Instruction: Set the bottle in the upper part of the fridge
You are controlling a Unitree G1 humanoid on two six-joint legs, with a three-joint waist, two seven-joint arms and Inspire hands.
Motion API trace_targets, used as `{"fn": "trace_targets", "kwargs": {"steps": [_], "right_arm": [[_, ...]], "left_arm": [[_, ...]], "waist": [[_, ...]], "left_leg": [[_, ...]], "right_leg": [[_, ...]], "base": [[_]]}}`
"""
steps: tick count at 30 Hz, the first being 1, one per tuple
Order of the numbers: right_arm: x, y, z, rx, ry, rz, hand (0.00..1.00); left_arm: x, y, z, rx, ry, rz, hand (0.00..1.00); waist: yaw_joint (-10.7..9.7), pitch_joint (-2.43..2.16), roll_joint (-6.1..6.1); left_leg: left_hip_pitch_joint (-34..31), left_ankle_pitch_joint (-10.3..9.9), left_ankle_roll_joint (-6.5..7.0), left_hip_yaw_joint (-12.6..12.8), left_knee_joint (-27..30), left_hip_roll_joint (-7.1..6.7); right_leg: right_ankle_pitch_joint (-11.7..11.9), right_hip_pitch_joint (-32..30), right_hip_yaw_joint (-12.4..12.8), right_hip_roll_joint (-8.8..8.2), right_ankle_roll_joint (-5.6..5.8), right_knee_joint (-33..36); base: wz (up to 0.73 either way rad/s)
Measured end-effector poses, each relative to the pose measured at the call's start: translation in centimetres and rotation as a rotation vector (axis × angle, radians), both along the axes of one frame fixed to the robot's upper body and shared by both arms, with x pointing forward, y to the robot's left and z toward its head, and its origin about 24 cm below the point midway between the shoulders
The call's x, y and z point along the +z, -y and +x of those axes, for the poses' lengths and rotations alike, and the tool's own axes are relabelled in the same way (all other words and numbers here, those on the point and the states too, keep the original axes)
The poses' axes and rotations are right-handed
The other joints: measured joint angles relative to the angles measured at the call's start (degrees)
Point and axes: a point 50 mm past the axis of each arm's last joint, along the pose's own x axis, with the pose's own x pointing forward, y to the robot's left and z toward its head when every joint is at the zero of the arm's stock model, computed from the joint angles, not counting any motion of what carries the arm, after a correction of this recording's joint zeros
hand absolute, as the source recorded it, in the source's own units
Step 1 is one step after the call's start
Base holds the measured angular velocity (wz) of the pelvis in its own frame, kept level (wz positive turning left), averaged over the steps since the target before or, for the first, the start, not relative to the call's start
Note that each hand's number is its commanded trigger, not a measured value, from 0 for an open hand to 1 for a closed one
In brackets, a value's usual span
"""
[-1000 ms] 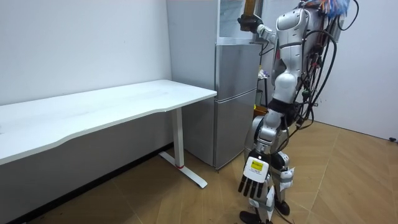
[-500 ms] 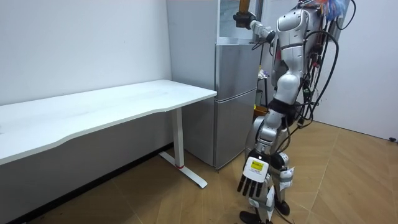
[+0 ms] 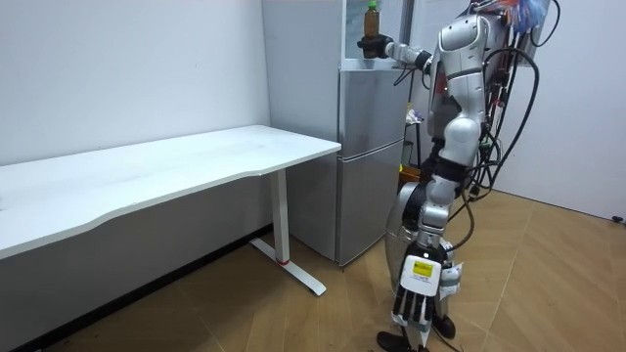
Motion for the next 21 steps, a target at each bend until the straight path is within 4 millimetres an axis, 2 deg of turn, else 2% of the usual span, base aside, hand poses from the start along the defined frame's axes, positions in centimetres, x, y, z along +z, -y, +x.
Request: {"fn": "trace_targets", "kwargs": {"steps": [4,10,12,15,16,21], "right_arm": [[0.3,0.5,0.4,-0.027,-0.006,0.019,1.0],[0.4,1.7,0.5,-0.064,-0.026,-0.001,1.0],[0.5,1.7,0.6,-0.066,-0.02,-0.007,1.0],[0.5,2.1,0.5,-0.082,0.001,0.029,1.0],[0.4,2.1,0.4,-0.088,0.005,0.04,1.0],[0.0,2.5,0.5,-0.132,0.043,0.138,1.0]], "left_arm": [[0.1,-0.1,-0.4,0.007,-0.022,0.0,0.0],[0.2,-0.5,0.1,0.021,-0.009,0.028,0.0],[0.3,-0.6,0.3,0.026,-0.002,0.049,0.0],[0.4,-0.9,0.8,0.032,0.017,0.072,0.0],[0.4,-1.0,0.9,0.033,0.019,0.074,0.0],[0.6,-1.3,1.1,0.054,0.027,0.095,0.0]], "waist": [[0.2,0.03,0.09],[1.9,0.13,0.48],[1.6,0.31,0.74],[1.8,0.15,0.56],[2.0,0.29,0.76],[4.5,0.36,0.38]], "left_leg": [[-0.4,0.0,0.0,-0.4,0.2,-0.09],[-1.0,0.0,0.04,-0.6,0.7,-0.12],[-1.9,0.0,0.04,-1.8,1.2,-0.2],[-3.0,0.2,0.04,-2.9,1.6,-0.37],[-3.1,0.2,0.03,-3.0,1.6,-0.39],[-4.2,0.5,-0.08,-3.7,2.4,-0.35]], "right_leg": [[0.0,-0.1,-0.3,-0.03,0.0,0.0],[0.0,-0.2,-0.7,-0.04,0.0,0.0],[0.0,-0.3,-1.7,-0.04,0.0,0.0],[0.0,-0.7,-1.6,0.03,0.0,0.0],[0.0,-0.7,-1.6,0.04,0.0,0.0],[0.0,-1.2,-1.8,0.22,0.0,0.0]], "base": [[0.06],[0.05],[0.18],[0.2],[0.1],[0.07]]}}
